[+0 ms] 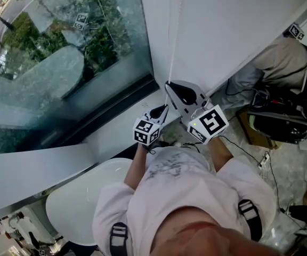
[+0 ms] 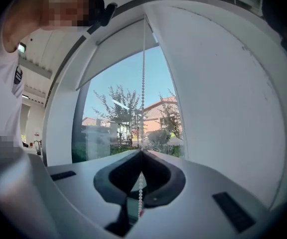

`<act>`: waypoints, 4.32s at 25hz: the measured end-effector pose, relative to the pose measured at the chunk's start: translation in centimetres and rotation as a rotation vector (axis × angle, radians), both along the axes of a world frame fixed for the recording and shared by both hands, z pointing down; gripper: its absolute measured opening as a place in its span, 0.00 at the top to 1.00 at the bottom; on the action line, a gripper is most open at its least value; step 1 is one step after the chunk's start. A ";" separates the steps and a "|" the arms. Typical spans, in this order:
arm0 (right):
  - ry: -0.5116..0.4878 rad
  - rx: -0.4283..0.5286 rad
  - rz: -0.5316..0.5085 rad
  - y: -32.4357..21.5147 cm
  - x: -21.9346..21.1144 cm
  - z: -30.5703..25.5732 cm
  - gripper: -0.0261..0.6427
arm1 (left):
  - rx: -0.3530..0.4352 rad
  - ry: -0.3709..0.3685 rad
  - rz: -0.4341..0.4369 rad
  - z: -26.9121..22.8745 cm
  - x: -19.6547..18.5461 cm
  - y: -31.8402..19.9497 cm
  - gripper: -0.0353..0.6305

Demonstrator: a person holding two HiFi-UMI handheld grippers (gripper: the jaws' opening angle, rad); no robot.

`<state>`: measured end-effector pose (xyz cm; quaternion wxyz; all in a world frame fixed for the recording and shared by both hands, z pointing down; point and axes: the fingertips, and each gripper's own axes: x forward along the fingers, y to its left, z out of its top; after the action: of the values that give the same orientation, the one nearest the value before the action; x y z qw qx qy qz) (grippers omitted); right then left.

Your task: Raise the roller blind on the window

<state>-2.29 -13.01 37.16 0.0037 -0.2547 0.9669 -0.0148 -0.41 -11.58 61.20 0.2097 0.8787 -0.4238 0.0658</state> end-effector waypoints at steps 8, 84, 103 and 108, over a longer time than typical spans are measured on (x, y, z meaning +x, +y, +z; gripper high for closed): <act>0.044 -0.036 0.001 1.0 0.2 2.1 0.87 | -0.063 -0.015 0.009 2.1 0.4 1.0 0.93; 0.207 -0.186 -0.041 2.0 -1.0 13.9 0.87 | 0.379 0.063 0.004 -25.1 -1.7 -0.9 0.94; 0.236 -0.106 -0.026 2.0 -1.5 14.7 0.87 | 0.424 0.057 -0.037 -25.0 -3.0 -1.5 0.93; 0.247 -0.043 -0.006 1.9 -1.3 14.0 0.82 | 0.448 0.040 -0.073 -25.0 -3.7 -1.8 0.93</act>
<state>-3.62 -11.09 51.12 -0.1210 -0.2517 0.9602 -0.0041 -4.15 -13.35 36.17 0.0200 0.8884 -0.4553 -0.0549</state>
